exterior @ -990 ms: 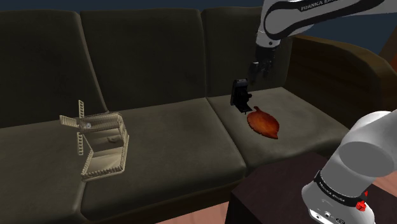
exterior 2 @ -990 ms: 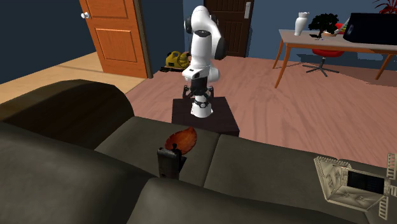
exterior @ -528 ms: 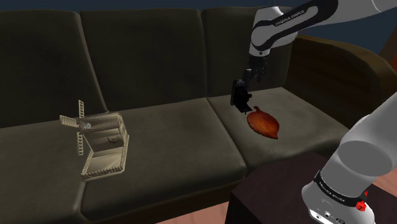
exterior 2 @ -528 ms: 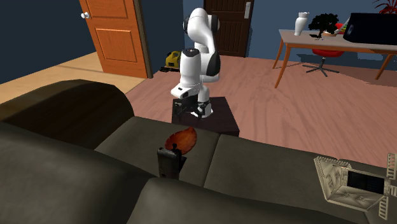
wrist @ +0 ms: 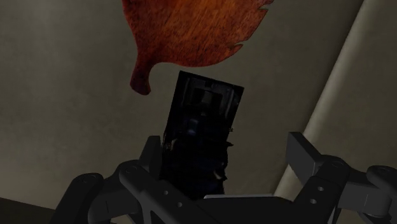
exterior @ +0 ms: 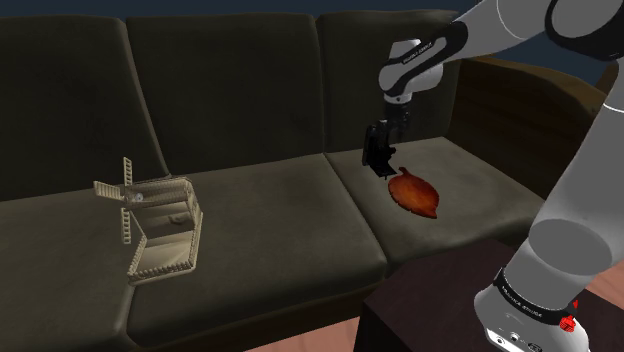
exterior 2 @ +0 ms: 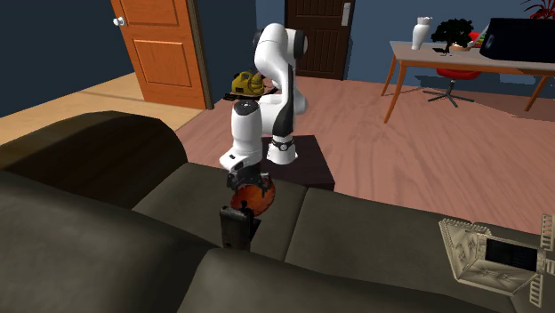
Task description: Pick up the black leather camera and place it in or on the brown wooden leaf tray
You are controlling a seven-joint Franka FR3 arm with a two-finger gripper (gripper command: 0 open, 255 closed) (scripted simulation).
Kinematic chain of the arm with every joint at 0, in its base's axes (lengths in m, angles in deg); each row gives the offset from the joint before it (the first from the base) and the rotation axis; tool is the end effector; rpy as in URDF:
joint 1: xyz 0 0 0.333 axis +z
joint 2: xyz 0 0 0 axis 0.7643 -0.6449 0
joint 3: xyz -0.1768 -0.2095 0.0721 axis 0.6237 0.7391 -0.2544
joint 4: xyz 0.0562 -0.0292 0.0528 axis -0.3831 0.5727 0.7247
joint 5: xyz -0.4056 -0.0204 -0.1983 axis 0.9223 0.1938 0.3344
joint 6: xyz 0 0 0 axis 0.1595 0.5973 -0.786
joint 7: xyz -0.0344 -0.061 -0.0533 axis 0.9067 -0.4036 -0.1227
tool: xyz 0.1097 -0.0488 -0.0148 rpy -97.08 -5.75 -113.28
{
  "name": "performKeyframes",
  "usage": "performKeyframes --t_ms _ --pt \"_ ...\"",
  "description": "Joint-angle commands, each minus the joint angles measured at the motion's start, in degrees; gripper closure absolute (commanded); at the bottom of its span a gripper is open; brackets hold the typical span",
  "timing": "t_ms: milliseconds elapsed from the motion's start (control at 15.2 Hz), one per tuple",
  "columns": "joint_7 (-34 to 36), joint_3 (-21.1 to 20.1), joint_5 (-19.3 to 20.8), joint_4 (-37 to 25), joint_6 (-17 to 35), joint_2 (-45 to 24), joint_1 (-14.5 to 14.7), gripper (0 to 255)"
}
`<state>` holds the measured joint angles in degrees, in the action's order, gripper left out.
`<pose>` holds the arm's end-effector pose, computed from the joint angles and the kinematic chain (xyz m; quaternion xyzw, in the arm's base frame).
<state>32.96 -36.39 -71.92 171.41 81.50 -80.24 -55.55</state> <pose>0.5744 -0.1862 0.2962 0.9982 -0.0574 -0.0036 0.0180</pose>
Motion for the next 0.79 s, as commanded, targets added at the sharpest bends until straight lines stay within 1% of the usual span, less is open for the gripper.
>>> performKeyframes --t_ms 0,66,528,726 --pt "-0.76 0.29 -1.39 -2.9 1.12 -4.66 -0.6 0" --pt "-1.18 0.39 -1.97 -4.23 1.38 -6.5 -0.97 0" --pt "-1.75 0.14 -2.8 -2.39 6.19 -9.54 -1.32 0" --pt "-1.8 0.12 -2.87 -2.27 6.58 -9.81 -1.35 0"
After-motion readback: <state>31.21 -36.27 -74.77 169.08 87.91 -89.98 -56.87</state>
